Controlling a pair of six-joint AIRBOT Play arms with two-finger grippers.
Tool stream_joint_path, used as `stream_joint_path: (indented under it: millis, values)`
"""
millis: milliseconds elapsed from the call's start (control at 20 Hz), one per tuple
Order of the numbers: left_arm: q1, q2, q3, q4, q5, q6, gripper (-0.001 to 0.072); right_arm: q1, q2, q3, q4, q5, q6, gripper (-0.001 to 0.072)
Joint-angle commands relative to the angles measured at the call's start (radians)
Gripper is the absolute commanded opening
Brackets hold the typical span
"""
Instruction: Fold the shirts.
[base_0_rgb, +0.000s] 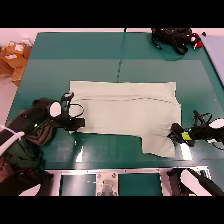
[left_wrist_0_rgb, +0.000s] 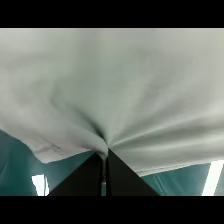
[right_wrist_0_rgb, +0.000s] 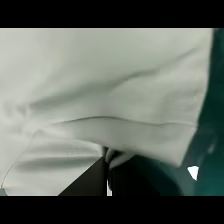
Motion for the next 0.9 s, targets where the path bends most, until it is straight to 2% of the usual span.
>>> stream_joint_path:
  millis: [0, 200, 400, 650, 850]
  values:
    - [0.002, 0.001, 0.041, 0.040, -0.056, 0.044, 0.0025, -0.001, 0.041, 0.077, 0.004, 0.056, 0.015, 0.0016]
    - [0.002, -0.017, 0.182, 0.066, -0.049, 0.081, 0.0025, 0.004, 0.035, 0.234, 0.072, 0.048, -0.021, 0.0017]
    - [0.080, -0.147, 0.383, 0.070, -0.084, 0.149, 0.0025, 0.080, -0.090, 0.420, 0.105, -0.036, -0.026, 0.0017]
    - [0.127, -0.395, 0.672, 0.029, -0.072, 0.262, 0.0025, 0.174, -0.402, 0.718, 0.129, -0.106, -0.026, 0.0017]
    - [0.127, -0.628, 0.905, 0.029, -0.052, 0.274, 0.0027, 0.203, -0.668, 0.941, 0.133, -0.117, -0.022, 0.0019]
